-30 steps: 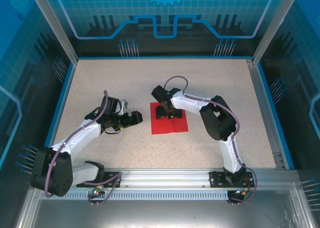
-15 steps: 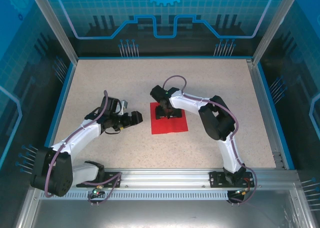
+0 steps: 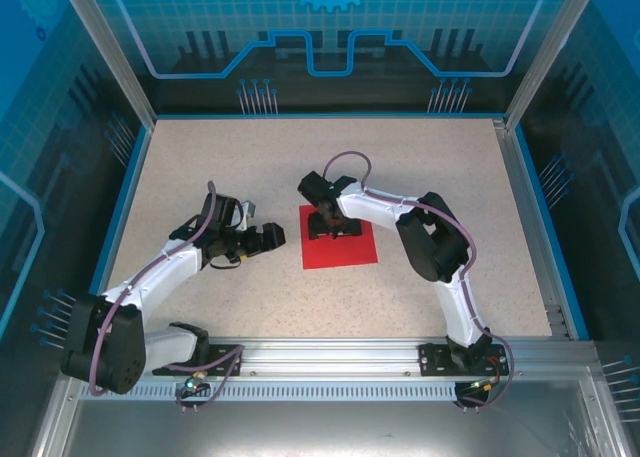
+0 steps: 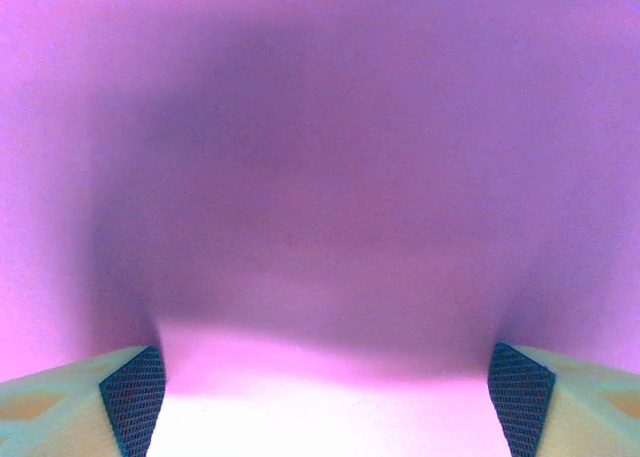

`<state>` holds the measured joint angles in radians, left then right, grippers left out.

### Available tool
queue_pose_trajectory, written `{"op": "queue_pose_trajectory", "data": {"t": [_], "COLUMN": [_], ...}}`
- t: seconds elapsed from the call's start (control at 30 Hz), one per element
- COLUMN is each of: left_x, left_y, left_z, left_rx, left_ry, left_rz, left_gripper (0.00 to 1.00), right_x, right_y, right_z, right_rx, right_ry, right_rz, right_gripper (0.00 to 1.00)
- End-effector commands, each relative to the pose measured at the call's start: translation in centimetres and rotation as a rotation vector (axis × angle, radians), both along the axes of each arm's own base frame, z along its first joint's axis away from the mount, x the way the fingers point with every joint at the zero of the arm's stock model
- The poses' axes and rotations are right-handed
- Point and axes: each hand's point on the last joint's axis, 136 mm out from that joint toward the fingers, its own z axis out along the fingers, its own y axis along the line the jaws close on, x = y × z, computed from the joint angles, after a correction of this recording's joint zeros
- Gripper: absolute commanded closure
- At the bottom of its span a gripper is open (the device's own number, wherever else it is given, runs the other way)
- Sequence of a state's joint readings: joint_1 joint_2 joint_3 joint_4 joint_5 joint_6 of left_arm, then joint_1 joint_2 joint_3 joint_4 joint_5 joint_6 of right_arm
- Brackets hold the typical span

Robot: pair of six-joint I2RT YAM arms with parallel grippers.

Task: Fold a paper plane with a square sheet of paper (pick it up from the middle)
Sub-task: Fold the square sheet of paper in half at the center of the table.

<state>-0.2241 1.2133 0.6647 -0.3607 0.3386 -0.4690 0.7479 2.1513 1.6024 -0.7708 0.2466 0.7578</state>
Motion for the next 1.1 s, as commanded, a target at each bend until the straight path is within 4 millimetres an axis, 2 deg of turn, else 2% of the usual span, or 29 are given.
{"op": "queue_pose_trajectory", "data": {"t": [0.0, 0.33, 0.47, 0.67, 1.07], "left_x": [-0.5, -0.4, -0.4, -0.3, -0.3], "left_y": [-0.1, -0.1, -0.1, -0.2, -0.2], "left_z": [-0.3, -0.5, -0.6, -0.7, -0.7], "left_rx": [-0.013, -0.013, -0.012, -0.015, -0.013], "left_ry": [0.006, 0.007, 0.013, 0.018, 0.022], "left_rz": [-0.021, -0.021, -0.022, -0.023, -0.026], "left_gripper": [0.01, 0.01, 0.01, 0.01, 0.01], "right_x": [-0.7, -2.1, -2.2, -1.3, 0.3], "right_y": [0.4, -1.5, -1.8, -1.4, -0.5], "right_z": [-1.6, -4.7, -5.1, -3.5, 0.3], "right_rx": [0.014, -0.063, -0.058, -0.031, 0.016], "right_ry": [0.037, 0.112, 0.121, 0.076, -0.014], "right_rz": [-0.009, -0.021, -0.031, -0.027, -0.003], "right_gripper": [0.12, 0.17, 0.19, 0.25, 0.55]}}
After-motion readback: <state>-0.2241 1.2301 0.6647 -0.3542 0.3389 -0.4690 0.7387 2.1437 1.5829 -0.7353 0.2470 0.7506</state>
